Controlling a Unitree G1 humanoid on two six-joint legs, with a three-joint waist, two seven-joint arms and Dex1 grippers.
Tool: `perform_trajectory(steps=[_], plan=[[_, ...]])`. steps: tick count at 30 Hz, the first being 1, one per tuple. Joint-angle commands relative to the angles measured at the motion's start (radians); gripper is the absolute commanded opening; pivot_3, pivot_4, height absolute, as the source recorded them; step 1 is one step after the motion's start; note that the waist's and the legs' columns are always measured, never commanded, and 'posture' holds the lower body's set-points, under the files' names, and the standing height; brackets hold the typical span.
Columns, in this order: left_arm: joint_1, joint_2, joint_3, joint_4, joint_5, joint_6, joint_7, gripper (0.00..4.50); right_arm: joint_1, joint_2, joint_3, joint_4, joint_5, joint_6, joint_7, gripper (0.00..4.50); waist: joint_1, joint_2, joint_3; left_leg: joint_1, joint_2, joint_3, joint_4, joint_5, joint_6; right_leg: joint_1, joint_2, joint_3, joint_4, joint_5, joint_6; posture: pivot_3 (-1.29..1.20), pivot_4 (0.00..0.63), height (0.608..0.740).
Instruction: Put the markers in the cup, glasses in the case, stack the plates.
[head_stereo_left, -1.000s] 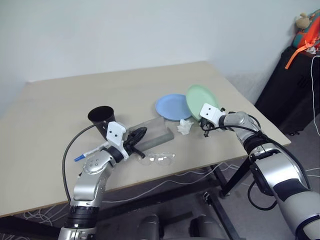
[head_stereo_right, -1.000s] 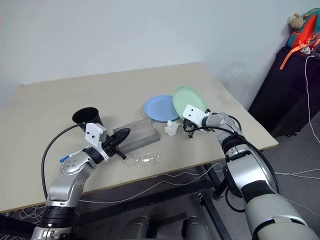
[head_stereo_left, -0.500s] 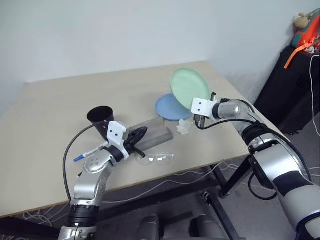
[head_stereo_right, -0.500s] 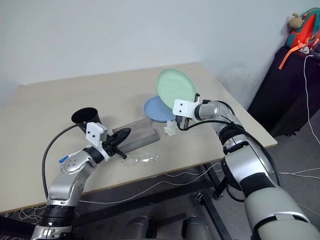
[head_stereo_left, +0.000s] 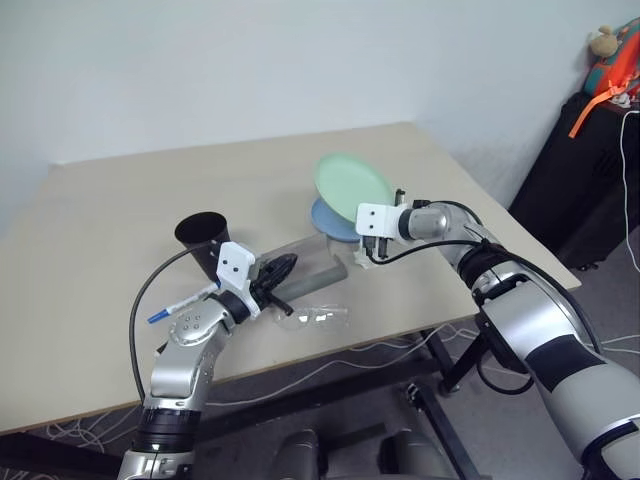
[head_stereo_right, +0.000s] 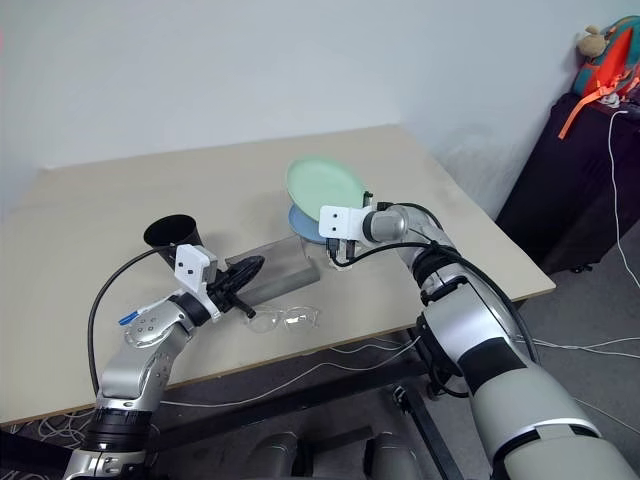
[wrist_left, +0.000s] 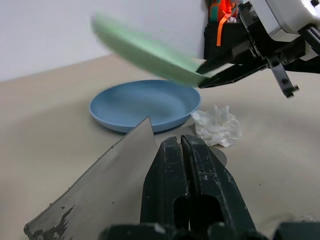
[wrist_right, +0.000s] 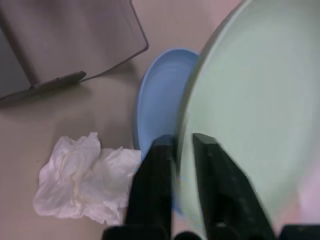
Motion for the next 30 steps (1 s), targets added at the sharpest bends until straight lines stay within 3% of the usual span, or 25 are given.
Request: perform_trajectory(steps=[1,8,18,25,30], plan=[[-0.002,0.006,0.010,-0.038,0.004,-0.007,0.004,0.00,-0.044,-0.006,-0.026,-0.012,0.011,-0.009,-0.024,2.00,0.000,0.000,0.000,0.000,0.000,0.000,0.000,0.000,0.000,0.000,0.000,0.000,0.000,0.000,0.000,0.00,0.000,0.740],[-0.006,0.006,0.007,-0.036,0.004,-0.006,0.004,0.00,-0.028,-0.017,-0.075,-0.020,0.054,0.003,0.007,2.00,0.000,0.000,0.000,0.000,0.000,0.000,0.000,0.000,0.000,0.000,0.000,0.000,0.000,0.000,0.000,0.00,0.000,0.740],[-0.009,0.018,0.029,-0.043,-0.014,-0.001,-0.005,0.00,0.083,-0.018,-0.297,-0.213,0.321,0.236,0.289,2.00,0.000,0.000,0.000,0.000,0.000,0.000,0.000,0.000,0.000,0.001,0.000,0.000,0.000,0.000,0.000,0.00,0.000,0.740],[-0.008,0.029,0.054,-0.045,-0.032,0.009,-0.017,0.00,0.240,0.003,-0.382,-0.510,0.455,0.528,0.269,2.00,0.000,0.000,0.000,0.000,0.000,0.000,0.001,0.000,0.000,0.000,0.000,0.000,0.000,0.000,0.000,0.00,0.000,0.740],[-0.015,0.019,0.042,-0.047,-0.028,0.017,-0.016,0.00,0.334,0.010,-0.328,-0.662,0.419,0.522,0.205,2.00,0.000,0.000,0.000,0.000,0.000,0.000,0.000,0.000,0.000,0.000,0.000,0.000,0.000,0.000,0.000,0.00,0.000,0.740]])
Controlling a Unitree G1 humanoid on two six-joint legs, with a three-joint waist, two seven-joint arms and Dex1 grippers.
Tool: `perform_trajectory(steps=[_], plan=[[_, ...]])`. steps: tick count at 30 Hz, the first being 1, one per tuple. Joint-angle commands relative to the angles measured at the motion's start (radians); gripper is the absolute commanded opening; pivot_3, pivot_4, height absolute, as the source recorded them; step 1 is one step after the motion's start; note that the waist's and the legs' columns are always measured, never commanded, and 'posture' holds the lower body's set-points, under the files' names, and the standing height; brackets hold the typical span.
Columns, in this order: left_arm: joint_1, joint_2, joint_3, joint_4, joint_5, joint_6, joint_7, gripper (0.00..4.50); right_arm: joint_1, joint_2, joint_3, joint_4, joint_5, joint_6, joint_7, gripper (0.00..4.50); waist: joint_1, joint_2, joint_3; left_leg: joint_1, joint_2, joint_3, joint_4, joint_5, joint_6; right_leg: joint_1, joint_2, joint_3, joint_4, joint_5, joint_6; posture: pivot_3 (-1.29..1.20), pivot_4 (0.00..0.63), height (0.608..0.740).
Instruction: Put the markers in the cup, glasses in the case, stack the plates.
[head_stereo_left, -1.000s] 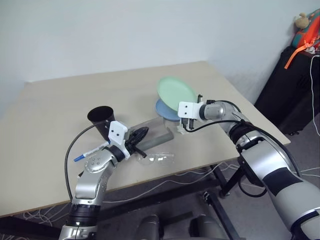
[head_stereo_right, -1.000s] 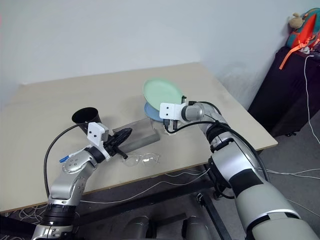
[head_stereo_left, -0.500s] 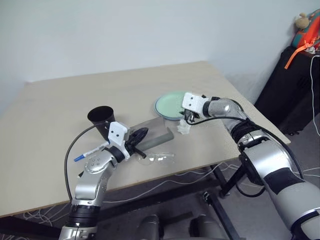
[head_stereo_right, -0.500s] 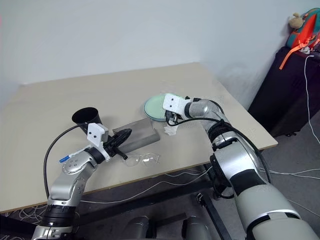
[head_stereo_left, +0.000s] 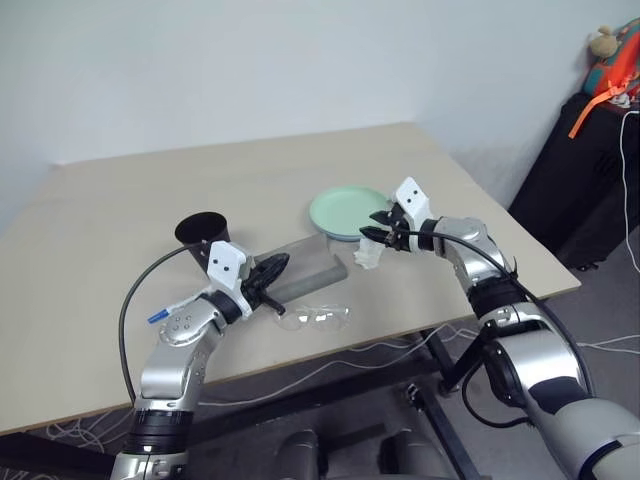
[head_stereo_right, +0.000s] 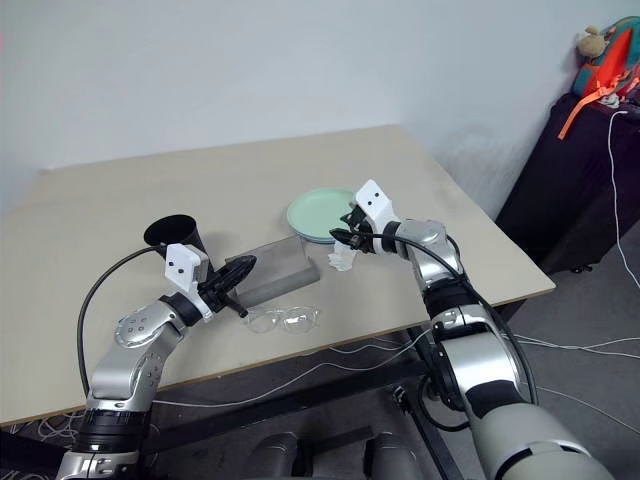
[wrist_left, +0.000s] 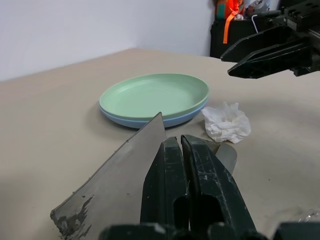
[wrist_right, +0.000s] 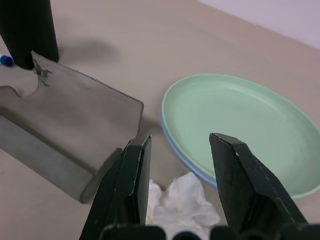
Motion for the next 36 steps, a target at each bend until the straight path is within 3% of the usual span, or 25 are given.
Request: perform_trajectory(steps=[1,17,20,23,29,32,36], plan=[[-0.020,-0.002,0.010,-0.042,-0.016,-0.004,-0.002,0.00,0.004,0.008,0.017,-0.097,-0.002,-0.001,-0.039,2.00,0.000,0.000,0.000,0.000,0.000,0.000,0.000,0.000,0.000,0.000,0.000,0.000,0.000,0.000,0.000,0.00,0.000,0.740],[-0.004,0.018,0.044,-0.061,-0.022,0.013,-0.004,0.00,-0.011,0.014,0.079,0.042,-0.026,0.190,-0.118,2.00,0.000,0.000,0.000,0.000,0.000,0.000,0.000,0.000,0.000,0.000,0.000,0.000,0.000,0.000,-0.001,0.00,0.000,0.740],[-0.004,0.017,0.045,-0.062,-0.020,0.013,-0.004,0.00,-0.023,0.017,0.083,0.090,-0.033,0.182,-0.124,2.54,0.000,0.000,0.000,0.000,0.000,0.000,0.000,0.000,0.000,-0.001,0.000,0.000,0.000,0.000,0.000,0.00,0.000,0.740],[-0.003,0.017,0.046,-0.062,-0.019,0.012,-0.005,0.00,-0.029,0.021,0.093,0.129,-0.047,0.161,-0.144,3.45,0.000,0.000,0.000,0.000,0.000,0.000,0.000,0.000,0.000,-0.001,0.000,0.000,0.000,0.000,0.000,0.00,0.000,0.740],[-0.003,0.012,0.041,-0.060,-0.016,0.011,-0.003,0.00,-0.044,0.037,0.101,0.208,-0.064,0.102,-0.191,3.45,-0.001,0.000,0.000,0.000,0.000,0.000,0.000,0.000,0.000,0.000,0.000,0.000,0.000,0.000,0.000,0.00,0.000,0.740],[-0.004,0.011,0.040,-0.059,-0.016,0.011,-0.004,0.00,-0.061,0.045,0.084,0.233,-0.055,0.085,-0.205,2.88,-0.001,-0.001,0.000,0.000,0.000,0.000,0.000,0.000,0.000,0.000,0.000,0.000,0.000,0.000,0.000,0.00,0.000,0.740],[-0.005,0.010,0.039,-0.059,-0.015,0.011,-0.003,0.00,-0.070,0.043,0.073,0.243,-0.052,0.072,-0.205,1.48,0.000,-0.001,0.000,0.000,0.000,0.000,0.000,0.000,0.000,-0.001,0.000,0.000,0.000,0.000,0.000,0.00,0.000,0.740]])
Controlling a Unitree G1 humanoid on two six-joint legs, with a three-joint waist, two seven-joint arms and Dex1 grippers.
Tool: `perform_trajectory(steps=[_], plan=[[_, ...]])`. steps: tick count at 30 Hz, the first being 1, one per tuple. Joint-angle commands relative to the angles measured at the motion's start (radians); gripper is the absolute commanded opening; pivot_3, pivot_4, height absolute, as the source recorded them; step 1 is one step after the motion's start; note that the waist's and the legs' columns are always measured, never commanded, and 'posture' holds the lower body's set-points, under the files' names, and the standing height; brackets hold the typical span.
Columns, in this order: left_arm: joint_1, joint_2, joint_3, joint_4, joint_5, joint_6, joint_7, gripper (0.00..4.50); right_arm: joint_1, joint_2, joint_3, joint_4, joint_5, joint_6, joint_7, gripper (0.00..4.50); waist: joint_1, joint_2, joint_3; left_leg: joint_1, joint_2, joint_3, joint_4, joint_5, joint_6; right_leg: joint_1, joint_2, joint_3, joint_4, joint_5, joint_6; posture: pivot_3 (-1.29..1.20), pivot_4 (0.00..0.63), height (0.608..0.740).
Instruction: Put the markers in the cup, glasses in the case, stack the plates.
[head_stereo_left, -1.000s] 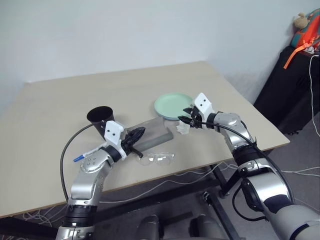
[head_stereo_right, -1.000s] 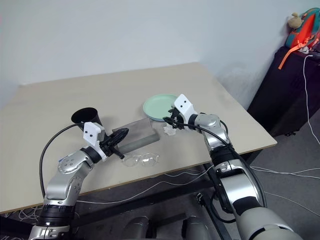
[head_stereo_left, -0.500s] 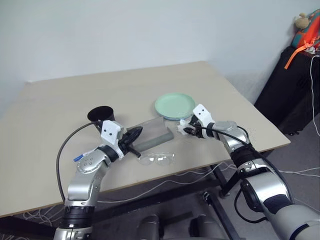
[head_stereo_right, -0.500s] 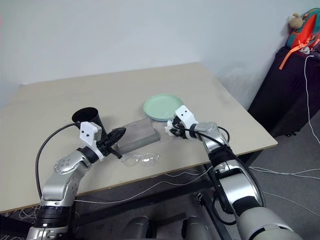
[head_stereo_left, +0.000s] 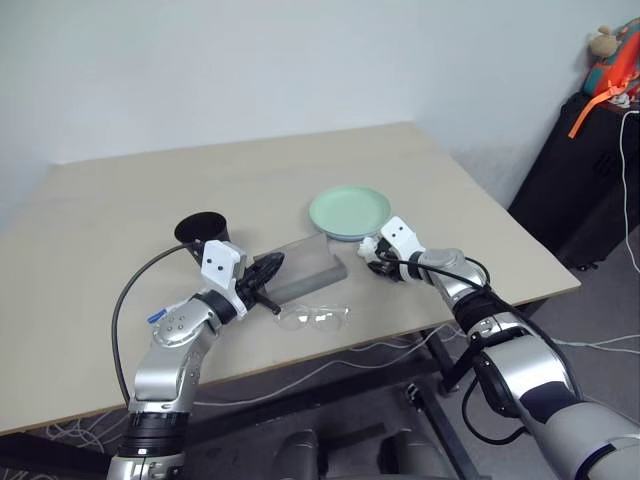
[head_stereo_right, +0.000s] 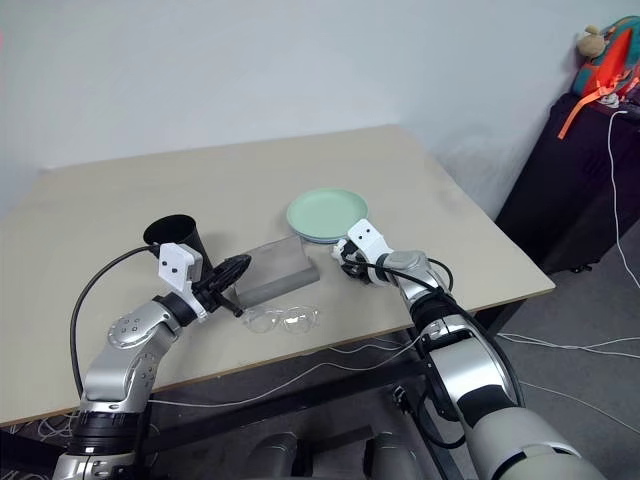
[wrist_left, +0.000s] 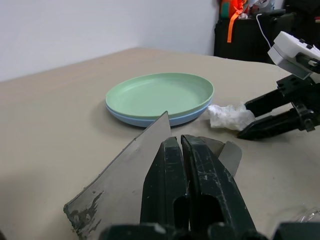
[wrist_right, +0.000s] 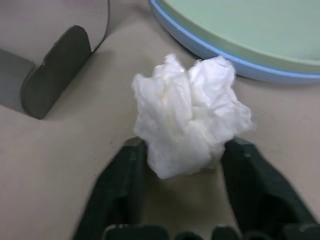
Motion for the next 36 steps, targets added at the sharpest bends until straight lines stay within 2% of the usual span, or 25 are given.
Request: perform_trajectory(steps=[1,2,4,5,10,12,24,28,36], plan=[[-0.015,0.002,0.011,-0.038,-0.015,-0.008,-0.002,0.00,-0.047,-0.005,-0.022,-0.015,0.011,-0.023,-0.010,1.14,-0.001,0.000,0.000,0.000,0.000,0.000,0.000,0.000,0.000,0.000,0.000,0.000,0.000,0.000,0.000,0.00,0.000,0.740],[-0.015,0.002,0.011,-0.038,-0.014,-0.008,-0.002,0.00,-0.047,-0.006,-0.024,-0.016,0.011,-0.024,-0.008,0.88,-0.001,0.000,0.000,0.000,0.000,0.000,0.000,0.000,0.000,0.000,0.000,0.000,0.000,0.000,0.000,0.00,0.000,0.740],[-0.014,0.001,0.010,-0.038,-0.014,-0.008,0.000,0.00,-0.042,-0.020,-0.026,-0.046,0.015,-0.032,0.015,0.10,-0.001,0.000,0.000,0.000,0.000,0.000,0.000,0.000,0.000,0.000,0.000,0.000,0.000,0.000,0.000,0.00,0.000,0.740],[-0.014,0.000,0.009,-0.038,-0.013,-0.008,0.000,0.00,-0.040,-0.025,-0.026,-0.058,0.016,-0.035,0.025,0.01,0.000,0.000,0.000,0.000,0.000,0.000,0.000,0.000,0.000,0.000,0.000,0.000,0.000,0.000,0.000,0.00,0.000,0.740],[-0.014,0.000,0.009,-0.037,-0.013,-0.009,-0.001,0.00,-0.030,-0.077,-0.011,-0.187,0.038,-0.029,0.176,0.01,-0.001,0.000,0.000,0.000,0.000,0.000,0.000,0.000,0.000,-0.001,0.000,0.000,0.000,0.000,0.000,0.00,0.000,0.740],[-0.015,0.001,0.009,-0.035,-0.012,-0.009,-0.002,0.00,-0.047,-0.084,-0.017,-0.203,0.044,-0.024,0.190,0.01,-0.001,0.000,0.000,0.000,0.000,0.000,0.000,0.000,0.000,-0.001,0.000,0.000,0.000,0.000,0.000,0.00,0.000,0.740],[-0.045,-0.007,-0.001,-0.012,-0.005,-0.012,-0.010,0.00,-0.300,0.020,-0.051,0.185,0.014,-0.160,-0.005,0.01,-0.001,-0.001,0.000,-0.001,0.001,0.000,-0.002,0.000,0.000,-0.002,0.002,0.002,-0.001,0.000,-0.001,0.00,0.000,0.740],[-0.035,-0.008,0.003,-0.026,-0.005,-0.011,-0.005,0.00,-0.325,0.030,-0.054,0.259,0.000,-0.189,-0.046,1.03,-0.001,-0.002,0.000,-0.002,0.000,0.001,-0.001,0.000,0.000,-0.003,0.001,0.002,-0.001,0.001,-0.001,0.00,0.000,0.740],[-0.008,-0.004,0.009,-0.050,-0.009,-0.009,0.004,0.00,-0.337,0.028,-0.084,0.289,-0.001,-0.221,-0.065,3.75,-0.002,-0.002,0.000,-0.001,0.001,0.002,-0.002,0.000,0.000,-0.005,0.003,0.005,0.000,0.001,-0.001,0.00,0.000,0.740]])
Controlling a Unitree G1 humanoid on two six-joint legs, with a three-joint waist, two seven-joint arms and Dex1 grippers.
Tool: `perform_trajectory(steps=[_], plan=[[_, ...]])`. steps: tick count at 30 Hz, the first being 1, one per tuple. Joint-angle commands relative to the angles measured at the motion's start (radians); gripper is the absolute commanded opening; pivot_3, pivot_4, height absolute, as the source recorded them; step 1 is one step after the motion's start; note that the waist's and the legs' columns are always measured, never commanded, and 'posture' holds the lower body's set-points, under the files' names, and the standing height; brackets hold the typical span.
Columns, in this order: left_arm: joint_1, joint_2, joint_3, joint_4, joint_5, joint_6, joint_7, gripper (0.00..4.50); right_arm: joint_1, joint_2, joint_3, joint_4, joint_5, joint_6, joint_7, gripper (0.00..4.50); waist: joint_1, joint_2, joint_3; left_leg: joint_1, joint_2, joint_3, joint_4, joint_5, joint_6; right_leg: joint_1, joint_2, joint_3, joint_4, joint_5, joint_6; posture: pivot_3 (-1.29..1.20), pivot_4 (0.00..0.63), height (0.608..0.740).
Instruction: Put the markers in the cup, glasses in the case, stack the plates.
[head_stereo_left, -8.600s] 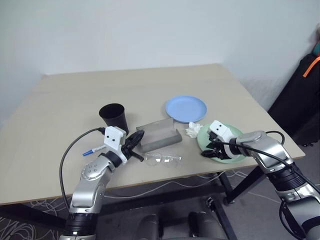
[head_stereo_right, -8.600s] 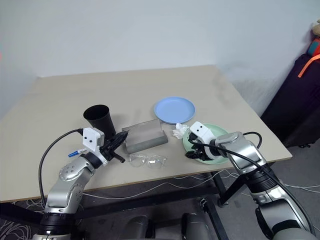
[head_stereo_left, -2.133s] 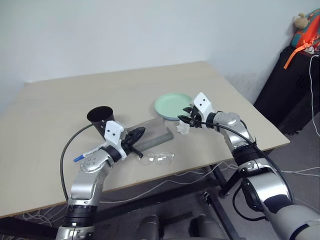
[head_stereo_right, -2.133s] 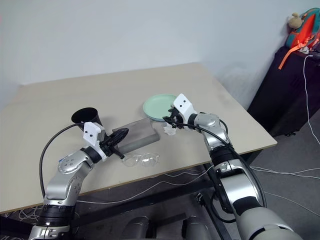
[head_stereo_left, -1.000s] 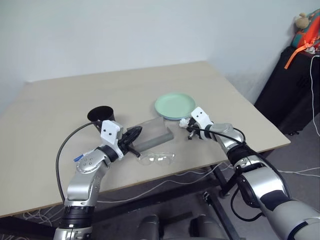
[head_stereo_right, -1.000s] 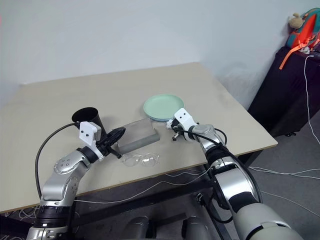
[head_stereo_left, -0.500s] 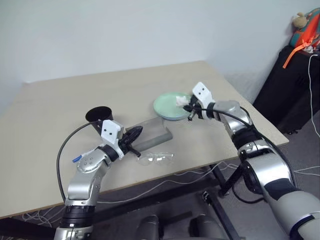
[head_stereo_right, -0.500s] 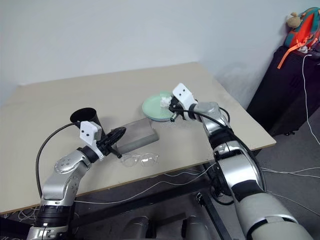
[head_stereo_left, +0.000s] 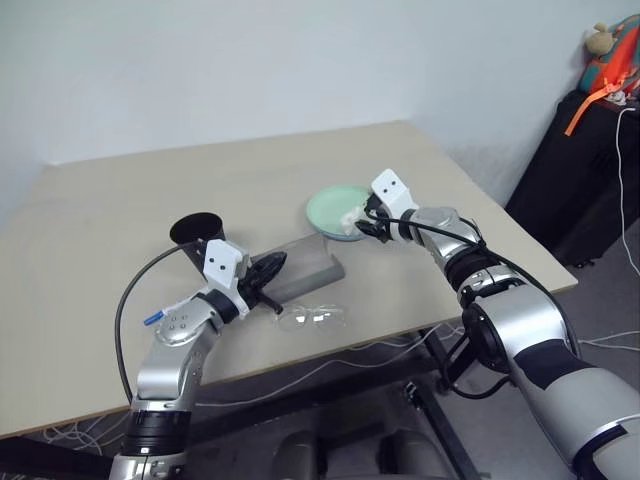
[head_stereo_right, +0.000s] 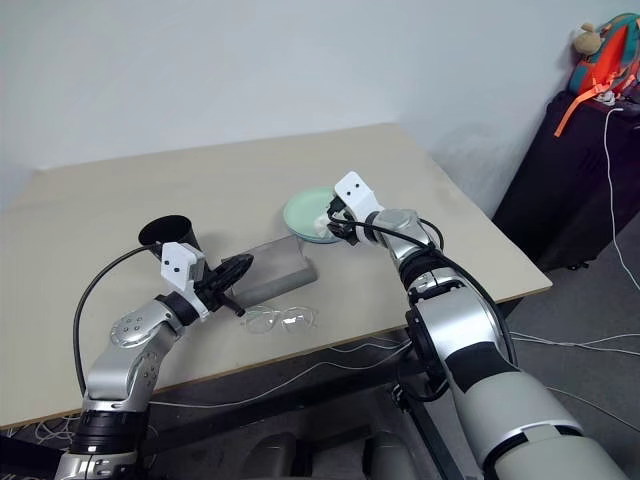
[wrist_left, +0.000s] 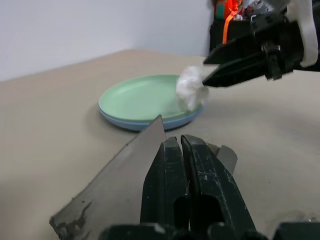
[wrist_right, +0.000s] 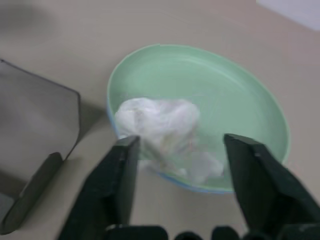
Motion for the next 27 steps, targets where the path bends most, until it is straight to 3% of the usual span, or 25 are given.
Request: perform_trajectory(steps=[1,6,12,19,27], plan=[[-0.010,0.005,0.014,-0.049,-0.013,-0.008,0.004,0.00,-0.034,-0.008,-0.022,-0.021,0.003,-0.037,0.000,3.75,0.000,0.000,0.000,0.000,0.000,0.000,0.000,0.000,0.000,0.000,0.000,0.000,0.000,0.000,0.000,0.00,0.000,0.740],[-0.023,0.023,0.008,-0.049,-0.013,0.002,-0.016,0.00,-0.006,-0.031,-0.029,-0.047,0.011,-0.067,0.072,3.75,0.001,0.000,0.000,0.000,0.000,0.000,0.000,0.000,0.000,0.000,0.001,0.002,0.000,0.000,0.000,0.00,0.000,0.740],[-0.083,0.101,-0.002,-0.052,-0.048,0.061,-0.121,0.00,0.101,-0.095,-0.004,-0.131,0.012,-0.139,0.304,3.75,0.001,-0.001,0.000,0.000,0.000,0.000,0.001,0.000,0.000,0.001,0.002,0.003,0.000,0.000,0.000,0.00,0.000,0.740],[-0.175,0.305,-0.150,-0.043,-0.061,0.156,-0.446,0.00,0.238,-0.166,0.005,-0.286,0.059,-0.145,0.563,3.75,-0.001,-0.001,0.001,0.000,0.000,0.001,0.000,0.000,0.000,-0.001,0.004,0.006,0.000,0.000,0.000,0.00,0.000,0.740],[-0.319,0.347,-0.315,0.071,0.013,0.136,-0.656,0.00,0.323,-0.182,0.006,-0.427,0.125,-0.067,0.681,3.75,-0.003,-0.001,0.000,0.001,0.000,0.002,0.000,0.000,0.000,-0.002,0.004,0.007,0.001,0.000,0.000,0.00,0.000,0.740]])
